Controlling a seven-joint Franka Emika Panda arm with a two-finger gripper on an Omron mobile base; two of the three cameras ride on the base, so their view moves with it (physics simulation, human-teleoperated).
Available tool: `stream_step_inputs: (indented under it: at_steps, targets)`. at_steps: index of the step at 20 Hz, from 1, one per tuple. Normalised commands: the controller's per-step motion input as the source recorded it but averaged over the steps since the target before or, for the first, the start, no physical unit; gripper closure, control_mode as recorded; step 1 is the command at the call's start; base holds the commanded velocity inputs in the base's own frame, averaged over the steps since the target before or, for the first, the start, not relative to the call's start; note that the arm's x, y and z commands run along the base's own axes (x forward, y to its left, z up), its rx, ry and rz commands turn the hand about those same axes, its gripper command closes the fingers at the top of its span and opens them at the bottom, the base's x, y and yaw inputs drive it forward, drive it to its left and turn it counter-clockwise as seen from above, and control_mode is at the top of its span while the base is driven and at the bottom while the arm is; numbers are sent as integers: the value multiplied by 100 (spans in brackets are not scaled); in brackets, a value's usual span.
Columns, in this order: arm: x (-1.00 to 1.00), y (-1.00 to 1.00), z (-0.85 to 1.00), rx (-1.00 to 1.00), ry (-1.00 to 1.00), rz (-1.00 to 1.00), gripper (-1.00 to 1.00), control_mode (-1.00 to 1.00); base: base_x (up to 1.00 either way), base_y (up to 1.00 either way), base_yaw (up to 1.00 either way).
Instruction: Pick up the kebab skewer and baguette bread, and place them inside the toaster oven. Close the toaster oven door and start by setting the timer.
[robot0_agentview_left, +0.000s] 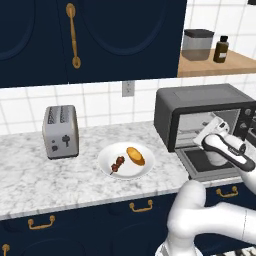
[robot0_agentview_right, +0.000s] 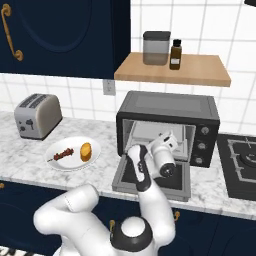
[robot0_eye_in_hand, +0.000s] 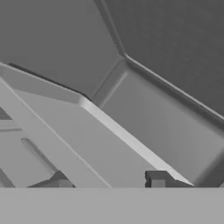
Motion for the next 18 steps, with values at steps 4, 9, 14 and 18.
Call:
stream_step_inputs:
  at_steps: [4, 9, 14, 18]
  targets:
    - [-59, 0, 21, 0, 9, 5, 100, -100, 0, 0, 0]
    - [-56, 0, 5, 0, 8, 4, 100, -100, 0, 0, 0]
    - [-62, 0, 5, 0, 7, 4, 100, -100, 0, 0, 0]
    - [-49, 0, 0, 0, 8, 3, 100, -100, 0, 0, 0]
